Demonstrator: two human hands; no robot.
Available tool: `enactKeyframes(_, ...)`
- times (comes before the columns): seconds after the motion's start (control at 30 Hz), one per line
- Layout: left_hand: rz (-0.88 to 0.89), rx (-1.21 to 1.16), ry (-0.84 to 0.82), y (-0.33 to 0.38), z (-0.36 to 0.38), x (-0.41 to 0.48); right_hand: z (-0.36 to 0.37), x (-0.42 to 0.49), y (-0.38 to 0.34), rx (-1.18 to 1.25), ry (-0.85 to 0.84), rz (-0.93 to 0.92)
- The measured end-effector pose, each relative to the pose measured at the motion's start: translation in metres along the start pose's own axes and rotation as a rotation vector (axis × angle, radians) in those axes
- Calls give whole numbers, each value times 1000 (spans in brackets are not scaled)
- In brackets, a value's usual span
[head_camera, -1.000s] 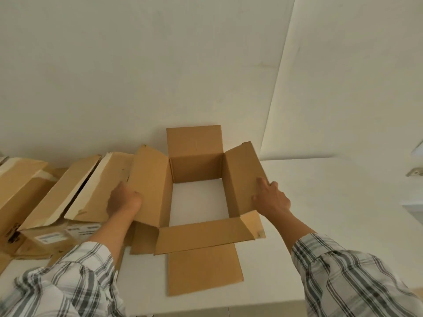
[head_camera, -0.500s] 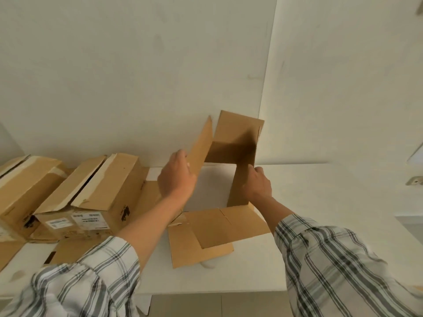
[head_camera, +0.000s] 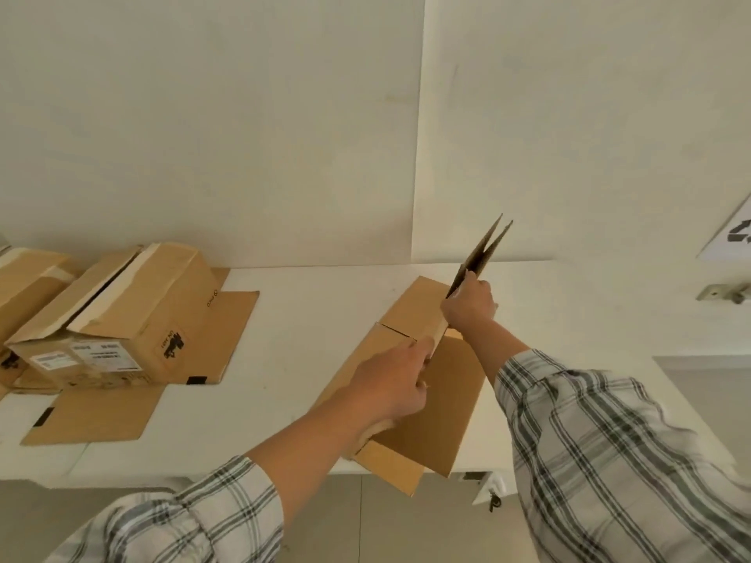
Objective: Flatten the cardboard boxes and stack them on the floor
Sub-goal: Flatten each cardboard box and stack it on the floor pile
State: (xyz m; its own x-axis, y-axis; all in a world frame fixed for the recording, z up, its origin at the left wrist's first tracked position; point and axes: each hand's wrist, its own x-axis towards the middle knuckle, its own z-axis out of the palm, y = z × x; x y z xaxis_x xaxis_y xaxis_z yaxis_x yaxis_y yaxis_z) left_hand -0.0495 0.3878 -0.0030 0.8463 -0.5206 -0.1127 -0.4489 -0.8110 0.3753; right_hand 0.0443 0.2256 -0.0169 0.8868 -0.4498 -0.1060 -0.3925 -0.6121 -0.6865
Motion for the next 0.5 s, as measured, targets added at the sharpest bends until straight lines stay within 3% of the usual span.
enactKeyframes(0.13, -135, -324, -59, -5, 15, 20, -2, -2, 15, 126, -22, -39)
enactKeyframes(0.27, -239, -279, 160, -27, 20, 31, 11, -12, -1, 391, -78, -189)
enactKeyframes(0.37, -294, -196, 338, -43, 15, 37, 16, -11, -12, 649, -146, -158)
enactKeyframes(0.43, -301, -179, 365, -52, 10, 46, 18, -2, -12, 722, -166, -106)
enactKeyframes(0.5, -308, -155, 269, -61, 10, 56, 17, 6, -8, 690, -159, -81)
